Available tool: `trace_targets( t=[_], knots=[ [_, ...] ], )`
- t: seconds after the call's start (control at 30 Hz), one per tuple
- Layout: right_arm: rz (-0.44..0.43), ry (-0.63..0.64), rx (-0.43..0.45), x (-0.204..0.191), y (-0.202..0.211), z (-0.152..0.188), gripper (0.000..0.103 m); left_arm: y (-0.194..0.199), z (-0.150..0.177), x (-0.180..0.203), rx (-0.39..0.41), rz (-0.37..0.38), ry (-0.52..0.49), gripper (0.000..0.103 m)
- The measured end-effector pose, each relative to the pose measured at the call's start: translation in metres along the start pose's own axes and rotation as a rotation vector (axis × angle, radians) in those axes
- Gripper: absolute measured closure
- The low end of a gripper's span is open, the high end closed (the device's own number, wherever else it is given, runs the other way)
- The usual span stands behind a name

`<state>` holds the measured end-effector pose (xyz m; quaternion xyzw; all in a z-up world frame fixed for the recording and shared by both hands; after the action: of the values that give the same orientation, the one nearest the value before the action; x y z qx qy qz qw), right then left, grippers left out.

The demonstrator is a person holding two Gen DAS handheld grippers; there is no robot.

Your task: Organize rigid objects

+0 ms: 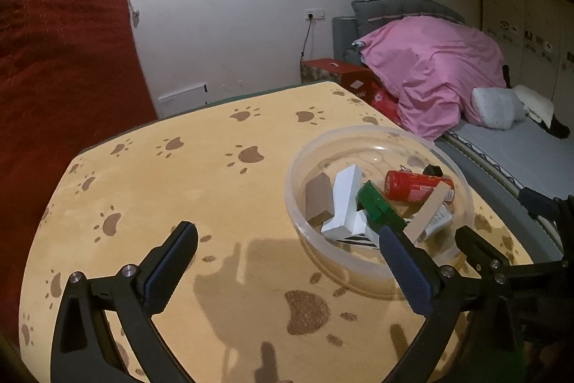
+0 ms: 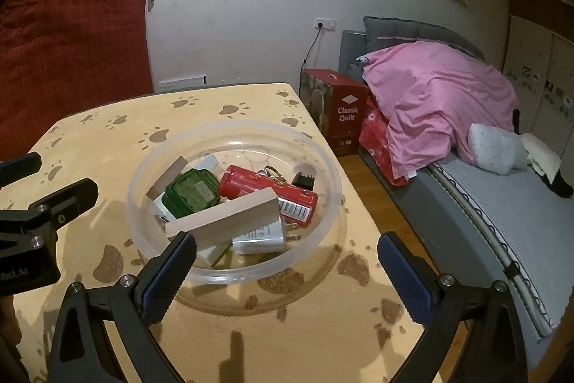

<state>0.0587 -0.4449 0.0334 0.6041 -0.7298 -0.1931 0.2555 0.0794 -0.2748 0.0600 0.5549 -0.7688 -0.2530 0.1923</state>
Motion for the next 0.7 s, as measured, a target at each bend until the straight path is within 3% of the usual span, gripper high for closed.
trace_targets(
  t=[0.7],
  knots=[
    [0.037, 0.034, 0.02, 0.001, -0.0006, 0.0018, 0.0, -0.0055, 0.0041, -0.0004, -0.032, 0.016, 0.019, 0.001]
  ],
)
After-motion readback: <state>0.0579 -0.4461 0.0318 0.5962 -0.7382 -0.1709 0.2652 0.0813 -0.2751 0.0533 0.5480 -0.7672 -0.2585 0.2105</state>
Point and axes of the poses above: each gripper's, at about its wrist camera, not at the fingertips, and y roughly against the way its jaws point, x to its right, z to its underside, the point moved 5 cm from there along -y, roughly the way its jaws point, and after that the axes turned 10 degrees about z, right-handed, at the moved point
